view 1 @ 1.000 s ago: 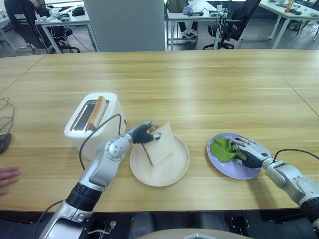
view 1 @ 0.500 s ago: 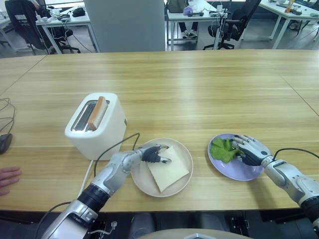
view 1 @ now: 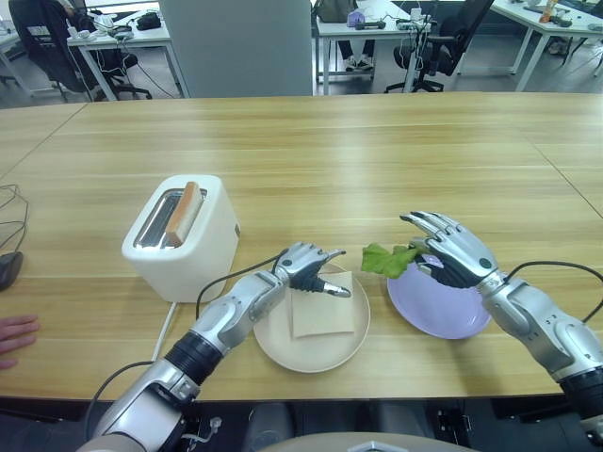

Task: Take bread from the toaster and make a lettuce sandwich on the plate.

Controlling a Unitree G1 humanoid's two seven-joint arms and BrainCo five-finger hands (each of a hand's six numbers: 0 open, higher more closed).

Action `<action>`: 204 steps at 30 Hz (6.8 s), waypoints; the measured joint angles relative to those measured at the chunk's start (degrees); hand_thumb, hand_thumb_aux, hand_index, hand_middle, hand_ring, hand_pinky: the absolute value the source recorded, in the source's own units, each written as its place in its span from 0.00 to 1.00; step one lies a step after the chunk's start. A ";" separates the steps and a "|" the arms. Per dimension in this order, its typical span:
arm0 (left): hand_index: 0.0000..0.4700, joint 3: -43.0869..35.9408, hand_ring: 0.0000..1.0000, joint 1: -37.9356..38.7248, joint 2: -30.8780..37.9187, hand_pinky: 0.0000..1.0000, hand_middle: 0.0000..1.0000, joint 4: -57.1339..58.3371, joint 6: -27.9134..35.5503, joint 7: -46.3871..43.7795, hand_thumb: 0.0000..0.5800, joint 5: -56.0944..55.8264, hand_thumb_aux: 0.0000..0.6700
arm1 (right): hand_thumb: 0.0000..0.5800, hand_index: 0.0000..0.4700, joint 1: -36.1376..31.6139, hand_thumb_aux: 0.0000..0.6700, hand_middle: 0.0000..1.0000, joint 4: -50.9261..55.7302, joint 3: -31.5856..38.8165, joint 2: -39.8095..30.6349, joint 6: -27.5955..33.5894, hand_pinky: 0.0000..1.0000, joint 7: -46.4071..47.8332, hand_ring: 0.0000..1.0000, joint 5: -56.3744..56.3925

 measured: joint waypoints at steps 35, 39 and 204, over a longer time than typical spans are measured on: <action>0.00 40.45 0.80 18.67 18.84 0.80 0.80 -30.37 25.73 -20.79 0.00 7.20 0.00 | 1.00 0.98 -10.68 1.00 0.00 14.00 20.82 14.49 -2.70 0.00 5.96 0.00 -9.12; 0.00 37.80 0.63 18.00 18.62 0.63 0.63 -26.20 26.30 -20.01 0.00 9.14 0.00 | 1.00 0.98 -9.94 1.00 0.00 13.91 21.37 14.15 -2.67 0.00 6.07 0.00 -9.18; 0.00 23.21 0.85 8.25 14.75 0.85 0.85 -14.51 -17.05 -1.50 0.00 -18.02 0.00 | 0.00 0.00 -0.32 0.00 0.00 2.56 14.39 8.57 -7.16 0.00 25.98 0.00 6.87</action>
